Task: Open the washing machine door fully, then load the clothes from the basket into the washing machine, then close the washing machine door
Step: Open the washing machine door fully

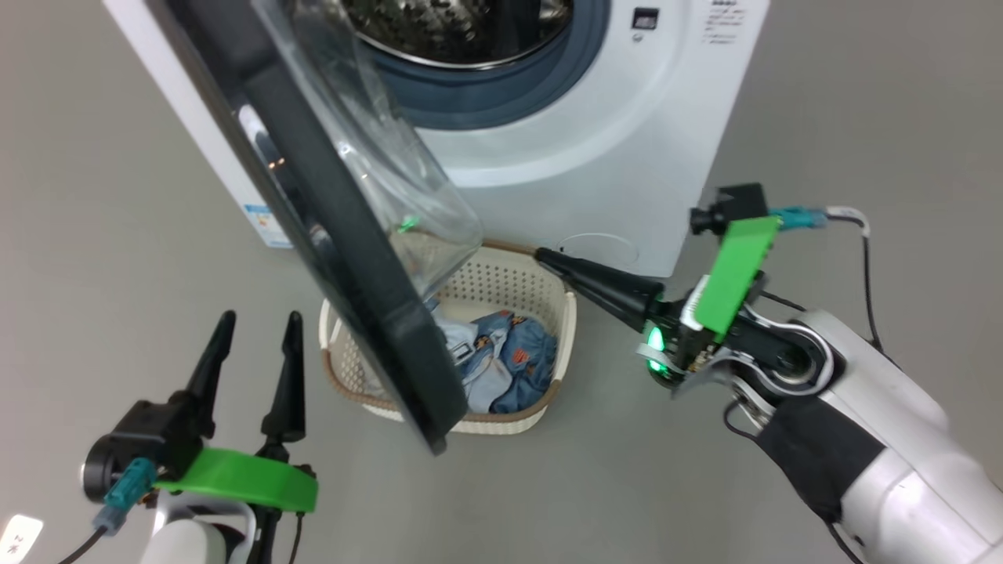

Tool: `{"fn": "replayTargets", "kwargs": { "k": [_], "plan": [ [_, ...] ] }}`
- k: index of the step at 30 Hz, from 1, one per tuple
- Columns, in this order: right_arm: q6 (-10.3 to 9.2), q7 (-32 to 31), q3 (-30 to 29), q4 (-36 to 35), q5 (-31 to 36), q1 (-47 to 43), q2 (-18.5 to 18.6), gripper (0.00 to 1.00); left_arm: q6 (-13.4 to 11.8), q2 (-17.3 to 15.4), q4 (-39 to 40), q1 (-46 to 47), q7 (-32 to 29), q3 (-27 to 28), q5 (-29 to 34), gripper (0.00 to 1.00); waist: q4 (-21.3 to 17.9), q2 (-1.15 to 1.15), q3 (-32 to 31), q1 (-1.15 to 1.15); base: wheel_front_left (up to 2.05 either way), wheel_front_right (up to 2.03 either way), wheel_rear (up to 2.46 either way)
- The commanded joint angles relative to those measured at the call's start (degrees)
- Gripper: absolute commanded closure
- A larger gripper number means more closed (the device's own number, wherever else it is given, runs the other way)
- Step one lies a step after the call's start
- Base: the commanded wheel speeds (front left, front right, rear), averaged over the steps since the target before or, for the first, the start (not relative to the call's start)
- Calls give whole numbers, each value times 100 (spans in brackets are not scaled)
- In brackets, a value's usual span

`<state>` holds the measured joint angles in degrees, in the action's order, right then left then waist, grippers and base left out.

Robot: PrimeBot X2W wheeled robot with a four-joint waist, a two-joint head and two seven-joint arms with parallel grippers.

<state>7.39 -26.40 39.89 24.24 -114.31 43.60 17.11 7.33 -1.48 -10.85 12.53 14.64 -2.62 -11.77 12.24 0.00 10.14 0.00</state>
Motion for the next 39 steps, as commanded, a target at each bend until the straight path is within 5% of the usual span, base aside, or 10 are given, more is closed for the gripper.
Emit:
{"fn": "replayTargets", "kwargs": {
  "k": [1, 3, 5, 6, 15, 22, 33, 39],
  "plan": [
    [10, 197, 79, -284, -158, -153, 74, 100, 7, -145, 113, -3, 36, 251, 61, 0, -133, 0, -118, 0, 0, 0, 0],
    [10, 457, 171, -487, -316, -239, 256, 99, 9, -157, 116, -53, 36, 300, 90, 0, -191, 0, -162, 0, 0, 0, 0],
    [10, 667, 264, -729, -505, -341, 445, 57, 11, -170, 123, -109, 36, 338, 114, 0, -248, 0, -206, 0, 0, 0, 0],
    [10, 786, 313, -839, -563, -383, 558, 0, 11, -179, 127, -137, 36, 355, 124, 0, -277, 0, -225, 0, 0, 0, 0],
    [10, 2117, 593, -1685, -811, -692, 1355, 0, 14, -250, 157, -460, 36, 521, 177, 0, -555, 0, -469, 0, 0, 0, 0],
    [10, 3088, 684, -1928, -286, -758, 1683, 0, 14, -311, 126, -682, 36, 600, 194, 0, -736, 0, -672, 0, 0, 0, 0],
    [10, 4129, 844, -1290, 1792, -733, 2026, 0, 15, -289, 204, -974, 36, 718, 242, 0, -925, 0, -849, 0, 0, 0, 0],
    [10, 4137, -245, -731, 3648, -1158, 1593, 0, 15, -256, 271, -1104, 36, 807, 242, 0, -987, 0, -898, 0, 0, 0, 0]
  ]
}}
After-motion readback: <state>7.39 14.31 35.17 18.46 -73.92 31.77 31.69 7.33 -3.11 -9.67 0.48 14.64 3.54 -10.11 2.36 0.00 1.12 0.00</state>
